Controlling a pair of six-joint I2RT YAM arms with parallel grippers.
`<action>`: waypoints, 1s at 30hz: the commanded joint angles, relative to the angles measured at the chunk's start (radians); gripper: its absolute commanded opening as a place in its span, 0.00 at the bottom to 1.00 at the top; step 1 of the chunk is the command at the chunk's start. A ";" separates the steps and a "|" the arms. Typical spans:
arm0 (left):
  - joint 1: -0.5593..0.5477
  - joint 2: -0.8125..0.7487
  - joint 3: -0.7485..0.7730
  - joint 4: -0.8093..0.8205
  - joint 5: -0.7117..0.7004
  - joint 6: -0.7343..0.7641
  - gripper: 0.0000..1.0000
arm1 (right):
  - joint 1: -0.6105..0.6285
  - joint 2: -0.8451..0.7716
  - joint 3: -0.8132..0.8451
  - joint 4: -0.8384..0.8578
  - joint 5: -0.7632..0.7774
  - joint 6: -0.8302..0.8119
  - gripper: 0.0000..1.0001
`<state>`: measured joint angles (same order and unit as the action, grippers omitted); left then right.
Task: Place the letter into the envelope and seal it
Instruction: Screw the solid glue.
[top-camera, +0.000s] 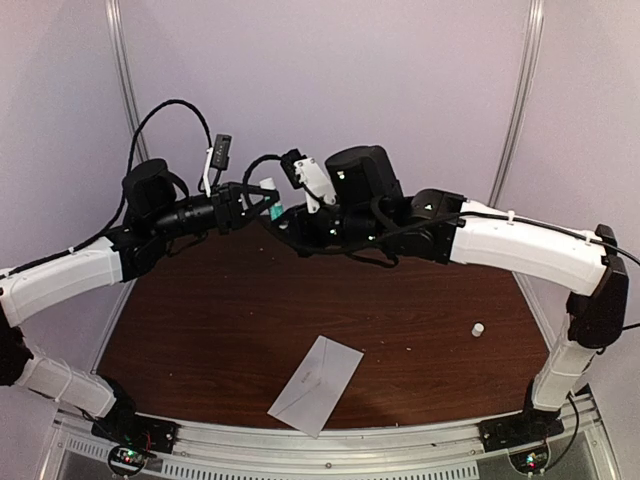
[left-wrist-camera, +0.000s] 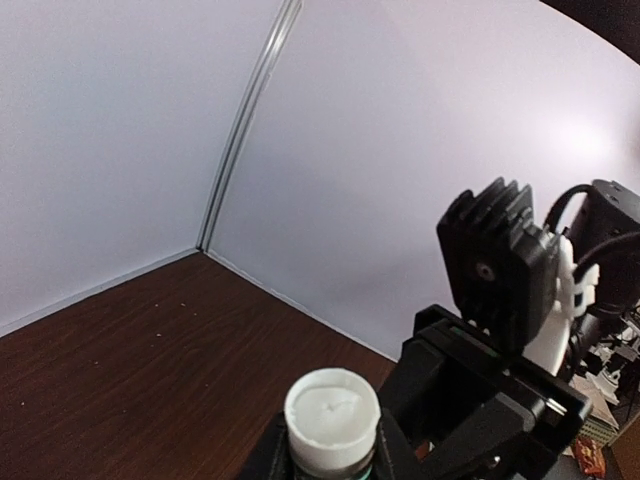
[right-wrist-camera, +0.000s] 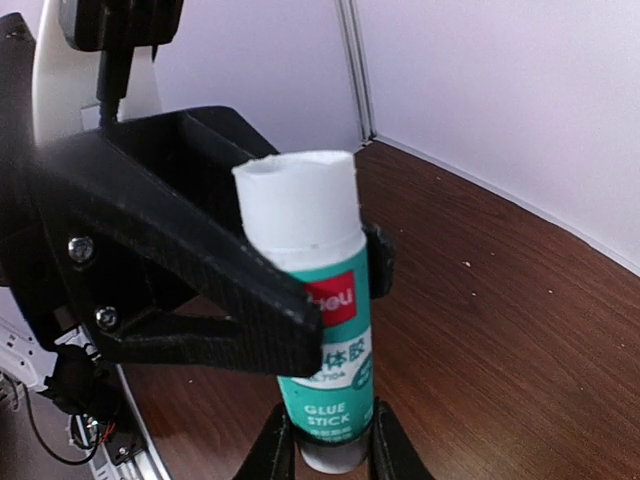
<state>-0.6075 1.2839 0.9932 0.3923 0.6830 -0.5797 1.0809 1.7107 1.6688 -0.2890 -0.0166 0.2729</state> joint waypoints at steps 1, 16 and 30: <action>-0.020 0.017 0.003 -0.051 -0.055 0.034 0.00 | 0.028 0.132 0.157 -0.193 0.384 0.062 0.00; -0.018 0.016 0.014 -0.088 -0.080 0.081 0.00 | 0.046 0.057 0.027 -0.020 0.251 0.072 0.54; -0.021 -0.037 0.033 -0.017 0.199 0.193 0.00 | -0.044 -0.476 -0.518 0.337 -0.230 0.051 0.89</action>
<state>-0.6258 1.2400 0.9913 0.2821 0.6926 -0.4091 1.0660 1.3117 1.2358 -0.1127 -0.0742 0.3206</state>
